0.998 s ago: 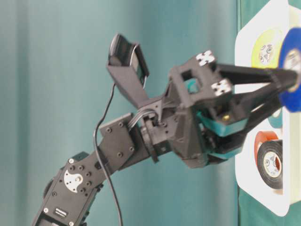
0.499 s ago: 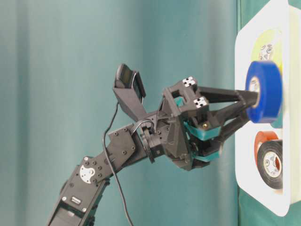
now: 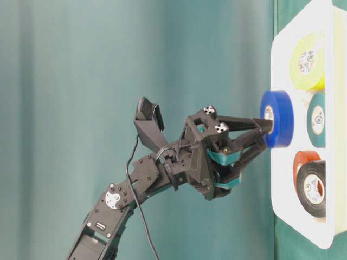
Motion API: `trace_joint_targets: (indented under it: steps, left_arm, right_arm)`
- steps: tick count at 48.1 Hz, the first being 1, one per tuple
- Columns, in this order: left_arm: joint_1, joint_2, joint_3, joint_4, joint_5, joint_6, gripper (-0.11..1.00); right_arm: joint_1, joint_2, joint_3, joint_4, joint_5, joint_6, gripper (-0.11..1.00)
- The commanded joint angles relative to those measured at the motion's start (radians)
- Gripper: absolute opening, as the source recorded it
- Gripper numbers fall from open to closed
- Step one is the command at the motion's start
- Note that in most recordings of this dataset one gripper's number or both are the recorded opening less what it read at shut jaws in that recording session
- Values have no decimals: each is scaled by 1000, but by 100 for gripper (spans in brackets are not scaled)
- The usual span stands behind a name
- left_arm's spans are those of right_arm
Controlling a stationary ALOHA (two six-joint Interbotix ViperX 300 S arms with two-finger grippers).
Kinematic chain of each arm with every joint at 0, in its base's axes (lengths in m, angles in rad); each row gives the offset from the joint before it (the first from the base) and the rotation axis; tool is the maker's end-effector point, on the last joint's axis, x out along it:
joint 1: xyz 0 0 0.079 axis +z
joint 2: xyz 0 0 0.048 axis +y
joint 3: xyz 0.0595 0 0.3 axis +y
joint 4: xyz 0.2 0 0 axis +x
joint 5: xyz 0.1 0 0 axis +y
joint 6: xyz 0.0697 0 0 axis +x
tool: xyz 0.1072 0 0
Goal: Put the tape alternately from left to right into the white case.
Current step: 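Carry the blue roll into the tray's top middle with the left gripper, then open the left gripper and withdraw it from the tray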
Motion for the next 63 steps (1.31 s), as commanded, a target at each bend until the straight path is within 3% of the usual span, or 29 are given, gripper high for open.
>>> trace_joint_targets:
  steps: [1,31,33,41,45,63]
  left_arm:
    - [32,-18,-23,-5,-17,17,27]
    - [64,3,-20,-9,-67,160,28]
    - [61,3,-17,-9,-69,178,34]
    - [63,0,-12,-9,-69,195,82]
    - [63,-3,-11,-9,-69,195,97]
    - [38,-48,26,-9,-69,202,98]
  right_arm:
    - [2,-8,-9,0,-2,0,79]
    - [2,-8,-9,0,-2,0,79]
    - [2,-8,-8,0,-2,0,79]
    - [2,-8,-9,2,-2,0,79]
    - [2,-8,-9,2,-2,0,79]
    - [2,-8,-9,2,-2,0,79]
